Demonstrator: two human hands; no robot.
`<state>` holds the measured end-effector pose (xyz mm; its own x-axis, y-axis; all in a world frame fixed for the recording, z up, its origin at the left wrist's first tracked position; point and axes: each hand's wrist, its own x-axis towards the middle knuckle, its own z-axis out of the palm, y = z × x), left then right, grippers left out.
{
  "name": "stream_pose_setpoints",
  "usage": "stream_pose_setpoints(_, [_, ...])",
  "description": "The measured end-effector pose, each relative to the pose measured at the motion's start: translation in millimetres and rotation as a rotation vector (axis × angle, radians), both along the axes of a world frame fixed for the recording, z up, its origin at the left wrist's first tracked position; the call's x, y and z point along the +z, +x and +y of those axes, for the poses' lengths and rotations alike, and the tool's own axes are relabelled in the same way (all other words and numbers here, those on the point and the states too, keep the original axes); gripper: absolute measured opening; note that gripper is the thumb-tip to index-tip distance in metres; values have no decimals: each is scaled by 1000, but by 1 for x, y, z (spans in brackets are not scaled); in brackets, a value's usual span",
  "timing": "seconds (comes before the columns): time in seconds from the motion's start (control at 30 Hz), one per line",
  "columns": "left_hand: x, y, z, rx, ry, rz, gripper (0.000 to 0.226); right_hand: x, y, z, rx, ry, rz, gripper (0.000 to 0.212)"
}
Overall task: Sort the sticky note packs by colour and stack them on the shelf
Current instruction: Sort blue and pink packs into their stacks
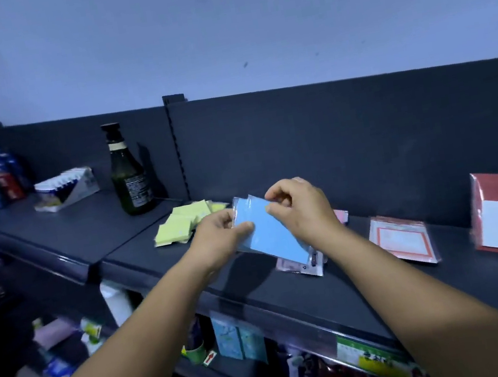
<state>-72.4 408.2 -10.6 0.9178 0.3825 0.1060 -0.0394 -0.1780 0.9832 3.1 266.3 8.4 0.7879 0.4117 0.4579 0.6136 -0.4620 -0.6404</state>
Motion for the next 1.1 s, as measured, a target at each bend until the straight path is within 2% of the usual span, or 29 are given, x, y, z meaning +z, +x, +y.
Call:
stream_pose_setpoints(0.1, [3,8,24,146,-19,-1,13,-2,14,21,-69,-123,-8,44])
stream_pose_setpoints(0.2, [4,17,45,235,-70,12,12,-3,29,34,-65,-239,165,65])
stream_pose_setpoints(0.27, [1,25,56,263,-111,24,16,-6,36,41,-31,-270,250,60])
stream_pose_setpoints(0.37, [-9,36,67,261,-120,89,17,-11,46,50,-30,-305,247,49])
stream_pose_setpoints(0.57, [-31,73,81,181,61,258,14,-21,59,67,-93,-609,172,45])
stream_pose_setpoints(0.67, [-36,92,85,150,231,306,11,-30,61,73,-113,-744,155,42])
stream_pose_setpoints(0.7, [-36,97,86,146,313,321,13,-32,60,75,-115,-761,142,35])
stream_pose_setpoints(0.77, [-35,102,89,154,518,376,18,-36,60,79,-147,-812,110,9])
stream_pose_setpoints(0.87, [-35,103,90,100,775,406,5,-41,61,85,-197,-853,81,30])
stream_pose_setpoints(1.03, [-35,101,91,-21,949,328,20,-37,53,88,-243,-839,119,28])
stream_pose_setpoints(1.1, [-32,98,89,-73,972,279,30,-32,45,85,-245,-789,132,17])
